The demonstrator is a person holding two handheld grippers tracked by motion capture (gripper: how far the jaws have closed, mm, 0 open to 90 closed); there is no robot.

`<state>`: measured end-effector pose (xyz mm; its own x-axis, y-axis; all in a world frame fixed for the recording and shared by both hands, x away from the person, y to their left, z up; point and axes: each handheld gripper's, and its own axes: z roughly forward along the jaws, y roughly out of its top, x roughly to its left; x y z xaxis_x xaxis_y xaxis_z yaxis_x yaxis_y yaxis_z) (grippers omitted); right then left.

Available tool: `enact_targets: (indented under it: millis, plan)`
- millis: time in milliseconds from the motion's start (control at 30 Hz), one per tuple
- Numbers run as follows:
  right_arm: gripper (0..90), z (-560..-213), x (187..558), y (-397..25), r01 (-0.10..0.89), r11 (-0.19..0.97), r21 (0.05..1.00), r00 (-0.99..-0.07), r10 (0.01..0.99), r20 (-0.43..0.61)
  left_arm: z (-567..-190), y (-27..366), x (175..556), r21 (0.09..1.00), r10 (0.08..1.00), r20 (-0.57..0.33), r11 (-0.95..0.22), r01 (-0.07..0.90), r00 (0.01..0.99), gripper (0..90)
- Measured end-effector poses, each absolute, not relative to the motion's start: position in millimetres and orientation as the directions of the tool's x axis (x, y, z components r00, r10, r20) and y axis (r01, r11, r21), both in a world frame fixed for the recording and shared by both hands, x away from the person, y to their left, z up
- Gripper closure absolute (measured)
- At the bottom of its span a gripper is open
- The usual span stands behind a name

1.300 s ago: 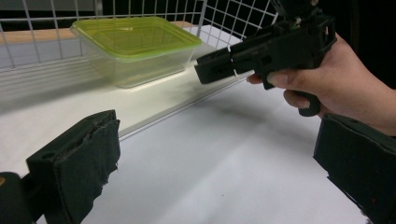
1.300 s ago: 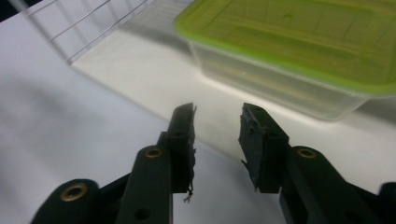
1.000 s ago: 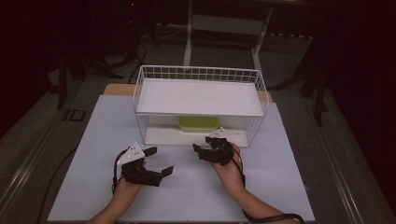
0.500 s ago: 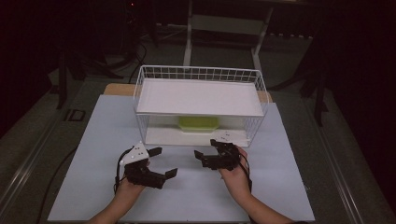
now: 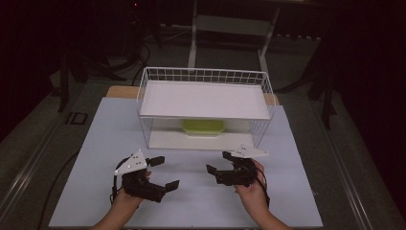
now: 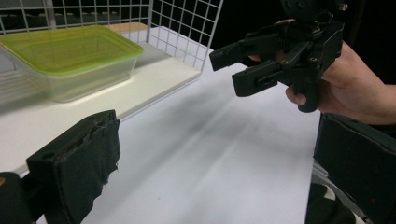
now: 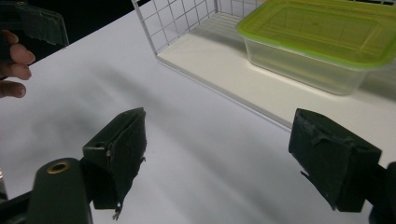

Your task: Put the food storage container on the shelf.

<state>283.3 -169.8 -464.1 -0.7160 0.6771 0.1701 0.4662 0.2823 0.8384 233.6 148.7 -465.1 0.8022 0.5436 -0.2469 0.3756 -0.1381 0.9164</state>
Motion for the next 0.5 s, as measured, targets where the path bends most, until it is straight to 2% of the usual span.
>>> enact_targets:
  millis: [133,500]
  plan:
    - [19.1,-465,273,-180,0.453,0.307,0.837,-0.721,0.679,0.141,-466,150,228,0.913,0.542,-0.237,-0.158,0.375,0.806,1.1]
    - [19.1,-469,258,-196,0.462,0.317,0.828,-0.721,0.679,0.142,-474,163,216,0.911,0.55,-0.234,-0.165,0.379,0.802,1.1]
